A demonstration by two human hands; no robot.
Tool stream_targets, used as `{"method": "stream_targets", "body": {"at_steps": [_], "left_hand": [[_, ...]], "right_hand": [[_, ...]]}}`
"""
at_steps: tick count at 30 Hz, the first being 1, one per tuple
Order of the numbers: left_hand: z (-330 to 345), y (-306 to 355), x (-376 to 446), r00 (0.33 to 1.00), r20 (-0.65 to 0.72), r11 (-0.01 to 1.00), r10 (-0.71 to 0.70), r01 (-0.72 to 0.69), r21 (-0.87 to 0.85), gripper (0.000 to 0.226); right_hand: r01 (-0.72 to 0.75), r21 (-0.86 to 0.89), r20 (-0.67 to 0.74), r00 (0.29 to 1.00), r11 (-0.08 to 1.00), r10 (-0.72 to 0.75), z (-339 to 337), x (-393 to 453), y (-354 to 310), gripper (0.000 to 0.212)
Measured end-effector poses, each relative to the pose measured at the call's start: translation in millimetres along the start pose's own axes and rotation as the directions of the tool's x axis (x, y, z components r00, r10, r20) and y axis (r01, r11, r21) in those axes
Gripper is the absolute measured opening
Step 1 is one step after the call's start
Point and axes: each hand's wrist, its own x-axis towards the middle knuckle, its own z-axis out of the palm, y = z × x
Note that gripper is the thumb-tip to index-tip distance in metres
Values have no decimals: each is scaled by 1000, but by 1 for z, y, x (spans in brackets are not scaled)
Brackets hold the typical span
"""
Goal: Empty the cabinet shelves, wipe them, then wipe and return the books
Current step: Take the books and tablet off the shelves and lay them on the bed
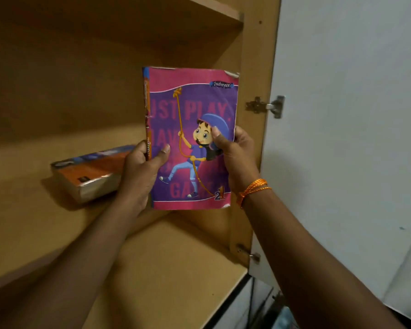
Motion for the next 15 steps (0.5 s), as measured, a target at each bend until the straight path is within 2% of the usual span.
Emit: {"method": "stream_targets", "body": {"at_steps": [5,11,15], "left_hand": [[63,-24,-48,979,194,993,-63,81,-84,26],[155,-42,-127,924,338,960,-179,239,-144,27],[227,-51,-186,885,419,947,-203,286,-145,24]], "right_hand": [[38,-121,-109,993,992,-51,-82,-32,-32,24],[32,-217,-254,963,976,-88,-184,-100,-85,11],[-2,-198,-391,917,980,-77,-256,-158,-124,11]]}}
